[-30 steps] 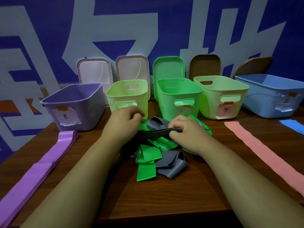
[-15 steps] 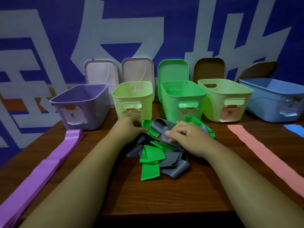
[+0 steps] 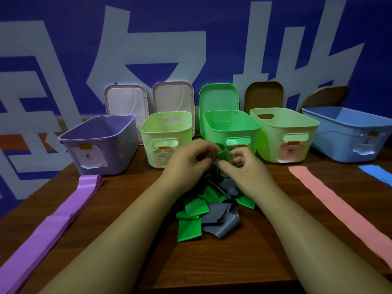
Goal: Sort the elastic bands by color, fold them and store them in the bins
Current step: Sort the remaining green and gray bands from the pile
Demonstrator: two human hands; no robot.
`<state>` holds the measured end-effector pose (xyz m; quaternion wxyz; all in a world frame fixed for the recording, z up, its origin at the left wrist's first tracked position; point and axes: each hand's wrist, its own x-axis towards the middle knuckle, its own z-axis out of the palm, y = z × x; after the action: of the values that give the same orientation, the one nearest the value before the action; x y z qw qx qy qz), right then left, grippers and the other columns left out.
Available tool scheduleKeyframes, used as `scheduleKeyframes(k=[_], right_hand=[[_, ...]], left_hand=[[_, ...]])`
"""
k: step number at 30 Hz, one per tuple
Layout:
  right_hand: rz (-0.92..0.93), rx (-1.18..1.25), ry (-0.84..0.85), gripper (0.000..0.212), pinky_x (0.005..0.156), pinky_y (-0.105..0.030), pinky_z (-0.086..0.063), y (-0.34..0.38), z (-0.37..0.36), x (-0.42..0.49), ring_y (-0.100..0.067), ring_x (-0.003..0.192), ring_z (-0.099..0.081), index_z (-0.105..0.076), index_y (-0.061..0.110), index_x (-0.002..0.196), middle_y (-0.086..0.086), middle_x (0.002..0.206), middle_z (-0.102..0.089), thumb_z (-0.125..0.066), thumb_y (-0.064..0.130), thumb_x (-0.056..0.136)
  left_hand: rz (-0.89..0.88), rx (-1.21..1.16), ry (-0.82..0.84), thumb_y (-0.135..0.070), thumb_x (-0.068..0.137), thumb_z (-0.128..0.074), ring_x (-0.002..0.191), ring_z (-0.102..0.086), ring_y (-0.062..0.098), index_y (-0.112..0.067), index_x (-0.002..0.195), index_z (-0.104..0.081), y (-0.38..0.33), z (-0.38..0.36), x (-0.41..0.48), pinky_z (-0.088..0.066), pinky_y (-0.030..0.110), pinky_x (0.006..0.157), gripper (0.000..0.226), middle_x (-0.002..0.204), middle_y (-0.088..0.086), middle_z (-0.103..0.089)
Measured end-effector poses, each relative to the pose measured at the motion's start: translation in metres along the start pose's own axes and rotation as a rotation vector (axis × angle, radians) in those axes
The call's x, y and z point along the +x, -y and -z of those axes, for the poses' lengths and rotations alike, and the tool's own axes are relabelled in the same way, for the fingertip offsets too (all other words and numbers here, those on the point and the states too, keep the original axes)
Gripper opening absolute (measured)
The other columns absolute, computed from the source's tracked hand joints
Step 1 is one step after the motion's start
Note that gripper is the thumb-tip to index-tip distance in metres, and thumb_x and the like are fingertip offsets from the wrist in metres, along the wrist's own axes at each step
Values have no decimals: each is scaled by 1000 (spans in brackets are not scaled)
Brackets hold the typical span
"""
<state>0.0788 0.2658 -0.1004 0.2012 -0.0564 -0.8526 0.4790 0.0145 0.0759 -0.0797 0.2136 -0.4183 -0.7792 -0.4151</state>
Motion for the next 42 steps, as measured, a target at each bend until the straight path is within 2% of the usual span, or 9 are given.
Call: scheduleKeyframes(k=[2,6,11,15,18,23,31,36,42], right_hand=[[16,121,-64,48,86,-40,-60,-3,3,3,-10,98,-72,-58,39,132,9,107,-71,-78,51,91],[66,64,-182,18,77,-35,-57,-7,5,3,-14,95,-70,-69,38,120,10,101,-71,-66,37,102],[-50,-4,-330,34,58,-29,-46,-17,16,7,-20,78,-64,-65,40,132,0,114,-63,-56,22,105],[-100,-136,-263,40,86,-37,-56,-14,14,3,-25,95,-61,-63,45,135,-4,123,-45,-59,26,100],[11,-169,-293,21,88,-37,-53,-8,13,1,-24,104,-59,-71,39,108,2,112,-53,-61,24,97],[156,-96,-11,14,60,-28,-45,2,6,-11,-2,64,-56,-74,35,91,13,78,-67,-64,28,99],[225,-210,263,14,83,-34,-53,3,1,-14,-5,98,-61,-77,36,89,13,97,-69,-72,48,94],[189,-195,284,11,80,-31,-56,1,0,-14,-1,89,-66,-78,33,89,13,94,-72,-74,41,95],[172,-191,252,25,71,-30,-50,-4,-1,-13,-5,85,-66,-75,33,84,11,85,-72,-68,52,98]], left_hand=[[0,13,63,-3,94,-71,107,-65,1,-21,123,-72,-2,-1,-2,-52,20,95,34,114,-10,-71],[103,-13,150,-20,100,-68,110,-67,-2,-31,130,-64,3,0,-4,-56,31,98,33,120,-18,-71],[213,184,426,-43,97,-69,99,-65,-2,-37,122,-66,8,12,-11,-59,33,91,26,108,-17,-68],[145,196,528,-63,88,-71,104,-61,1,-40,108,-73,13,22,-14,-55,31,93,30,113,-17,-61],[156,149,508,-54,89,-77,106,-59,-2,-41,105,-76,13,32,-16,-49,22,93,20,113,-17,-60],[230,125,443,-45,94,-76,90,-65,0,-38,95,-79,21,39,-18,-56,28,81,8,94,-17,-72],[338,49,459,-34,92,-80,87,-70,6,-30,88,-83,21,35,-17,-58,31,81,7,90,-11,-76],[383,22,459,-29,90,-83,80,-69,6,-28,80,-83,19,31,-17,-54,25,75,10,84,-12,-75],[274,257,461,-40,97,-73,81,-64,3,-31,95,-78,17,29,-17,-50,27,71,10,85,-10,-72]])
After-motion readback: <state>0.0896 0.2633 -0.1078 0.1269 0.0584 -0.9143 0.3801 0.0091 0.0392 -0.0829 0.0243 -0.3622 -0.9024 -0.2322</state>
